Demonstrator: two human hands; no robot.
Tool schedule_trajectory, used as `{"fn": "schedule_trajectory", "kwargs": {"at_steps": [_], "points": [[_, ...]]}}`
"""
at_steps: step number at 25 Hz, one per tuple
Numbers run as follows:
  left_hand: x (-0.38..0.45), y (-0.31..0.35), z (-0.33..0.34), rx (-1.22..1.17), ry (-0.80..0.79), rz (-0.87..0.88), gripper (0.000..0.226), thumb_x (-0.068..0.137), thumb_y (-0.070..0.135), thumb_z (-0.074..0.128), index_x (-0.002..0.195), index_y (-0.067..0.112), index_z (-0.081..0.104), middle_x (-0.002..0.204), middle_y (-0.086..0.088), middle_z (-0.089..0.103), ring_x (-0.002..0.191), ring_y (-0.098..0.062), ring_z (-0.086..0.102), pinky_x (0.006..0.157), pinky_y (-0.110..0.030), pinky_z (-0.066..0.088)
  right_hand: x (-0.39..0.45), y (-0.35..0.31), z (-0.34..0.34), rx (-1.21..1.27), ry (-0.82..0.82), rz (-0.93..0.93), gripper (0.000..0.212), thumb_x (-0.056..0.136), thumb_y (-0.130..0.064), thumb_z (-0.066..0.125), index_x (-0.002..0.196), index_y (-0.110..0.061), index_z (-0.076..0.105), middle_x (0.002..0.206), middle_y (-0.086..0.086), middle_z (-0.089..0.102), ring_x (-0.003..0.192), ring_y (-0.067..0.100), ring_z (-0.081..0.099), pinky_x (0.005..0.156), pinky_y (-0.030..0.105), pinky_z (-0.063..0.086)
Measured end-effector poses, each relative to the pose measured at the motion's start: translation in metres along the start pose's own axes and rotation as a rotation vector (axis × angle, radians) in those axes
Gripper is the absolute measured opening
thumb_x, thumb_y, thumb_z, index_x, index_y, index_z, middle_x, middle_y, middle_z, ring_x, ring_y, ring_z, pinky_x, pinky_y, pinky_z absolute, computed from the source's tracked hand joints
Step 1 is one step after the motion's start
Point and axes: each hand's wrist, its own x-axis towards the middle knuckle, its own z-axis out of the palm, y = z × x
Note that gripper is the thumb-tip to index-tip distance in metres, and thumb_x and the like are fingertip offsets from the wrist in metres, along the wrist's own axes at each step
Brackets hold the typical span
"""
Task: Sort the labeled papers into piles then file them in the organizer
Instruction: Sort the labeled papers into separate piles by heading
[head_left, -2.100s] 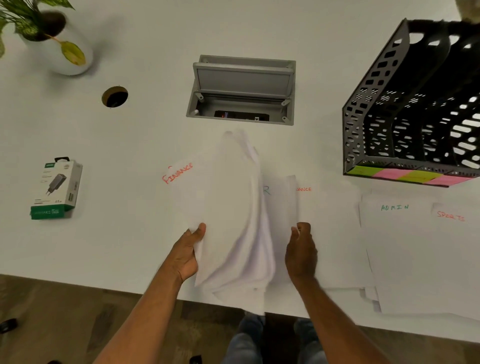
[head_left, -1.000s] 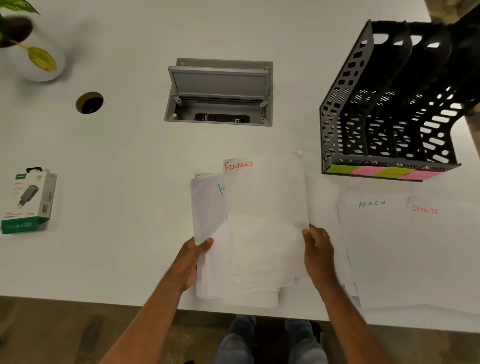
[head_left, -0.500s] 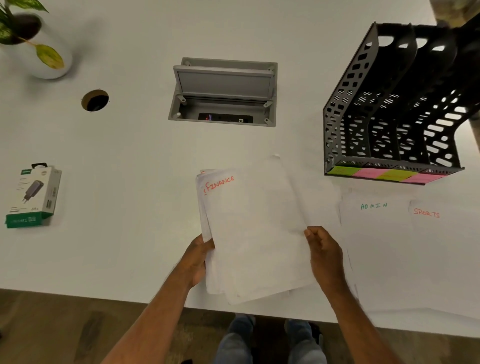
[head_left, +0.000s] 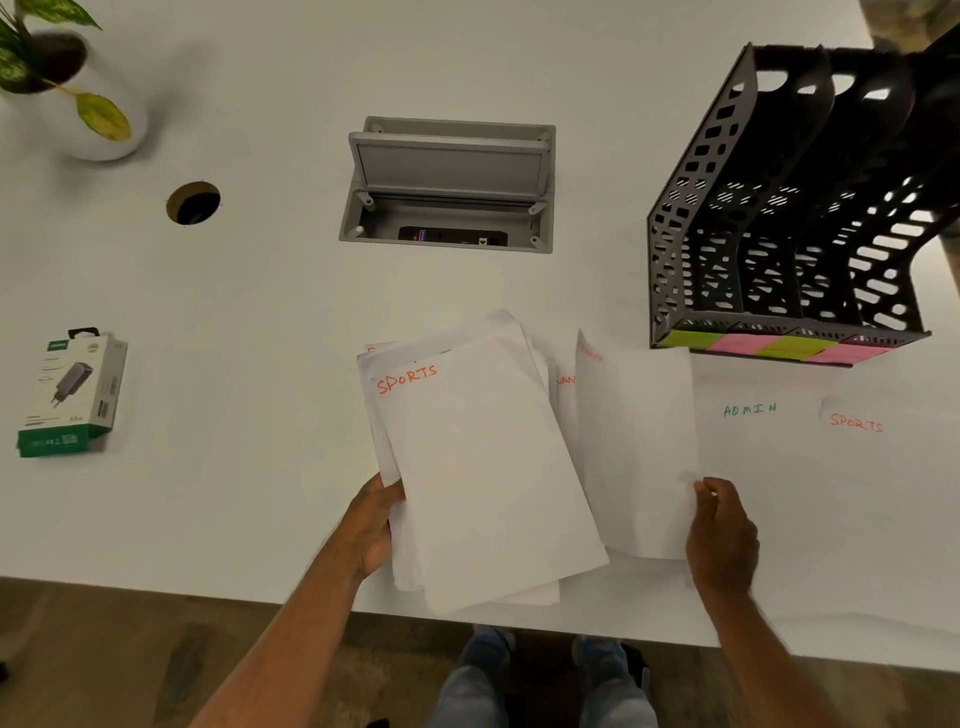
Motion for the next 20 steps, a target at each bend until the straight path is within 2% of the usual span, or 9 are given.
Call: {"fn": "schedule_trajectory", "kwargs": {"at_steps": [3,5,7,9,11,12,14,17,20], "points": [[0.001,0.002,0.001,-0.016,-0.004,0.012,0.031,0.079,0.024,0.079,0.109,0.017,0.079,0.112,-0.016,0.076,0.096,-0.032,0.075,0.075,-0.045,0.061,-0.016,0.006,0.008,-0.110,-0.040,-0.051,0.032,0.104,-0.036,0.038,0.112,-0.012,0.057,0.088,0.017,0.069,0.080,0.040,0.067,0.069,0.044,0.054],[0.002,0.005,0.008,0.003,-0.006,0.021,0.029,0.079,0.025,0.078,0.108,0.018,0.079,0.111,-0.015,0.077,0.094,-0.031,0.076,0.074,-0.044,0.062,-0.020,0.000,0.010,-0.109,-0.036,-0.065,0.030,0.103,-0.033,0.044,0.120,-0.011,0.056,0.098,0.015,0.068,0.089,0.038,0.066,0.071,0.043,0.053],[0.003,0.005,0.018,0.038,-0.018,0.019,0.027,0.080,0.025,0.077,0.106,0.021,0.080,0.111,-0.014,0.077,0.094,-0.030,0.076,0.074,-0.043,0.062,-0.016,-0.009,0.006,-0.047,0.015,-0.036,0.032,0.100,-0.031,0.051,0.127,-0.013,0.054,0.111,0.012,0.063,0.102,0.032,0.060,0.077,0.044,0.054],[0.005,0.001,0.031,0.074,-0.033,0.014,0.025,0.083,0.024,0.079,0.108,0.021,0.079,0.113,-0.013,0.077,0.097,-0.030,0.075,0.077,-0.044,0.062,-0.009,-0.019,-0.001,0.103,0.026,-0.015,0.028,0.100,-0.037,0.052,0.123,-0.021,0.057,0.115,0.004,0.061,0.102,0.023,0.059,0.080,0.041,0.055],[0.009,-0.008,0.056,0.107,-0.062,0.000,0.031,0.088,0.023,0.075,0.118,0.017,0.075,0.117,-0.014,0.075,0.103,-0.031,0.074,0.079,-0.043,0.061,-0.002,-0.035,-0.013,0.423,-0.203,0.120,0.026,0.095,-0.054,0.050,0.107,-0.034,0.062,0.107,-0.006,0.067,0.092,0.014,0.067,0.078,0.034,0.056],[0.011,-0.014,0.072,0.117,-0.074,-0.010,0.034,0.087,0.024,0.074,0.120,0.016,0.074,0.118,-0.013,0.075,0.104,-0.031,0.074,0.078,-0.041,0.062,0.002,-0.041,-0.019,0.467,-0.346,0.189,0.033,0.087,-0.066,0.052,0.100,-0.036,0.062,0.100,-0.008,0.070,0.086,0.012,0.068,0.075,0.031,0.056],[0.013,-0.027,0.107,0.141,-0.093,-0.029,0.038,0.082,0.026,0.075,0.119,0.017,0.074,0.116,-0.012,0.076,0.101,-0.028,0.075,0.074,-0.037,0.062,0.009,-0.041,-0.030,0.285,-0.504,0.190,0.043,0.076,-0.073,0.063,0.088,-0.032,0.058,0.083,-0.011,0.066,0.074,0.011,0.064,0.064,0.028,0.051],[0.020,-0.047,0.156,0.167,-0.134,-0.070,0.045,0.083,0.026,0.075,0.126,0.013,0.068,0.116,-0.012,0.076,0.101,-0.028,0.075,0.074,-0.037,0.062,0.024,-0.010,-0.052,0.168,-0.364,0.145,0.042,0.083,-0.051,0.072,0.068,-0.022,0.045,0.063,-0.007,0.050,0.059,0.013,0.049,0.051,0.025,0.035],[0.030,-0.068,0.205,0.170,-0.152,-0.086,0.044,0.086,0.021,0.073,0.128,0.013,0.064,0.114,-0.009,0.077,0.099,-0.026,0.076,0.071,-0.035,0.062,0.049,0.036,-0.093,0.193,-0.135,0.162,0.033,0.089,-0.043,0.067,0.071,-0.023,0.048,0.065,-0.007,0.054,0.060,0.013,0.052,0.051,0.024,0.035]]}}
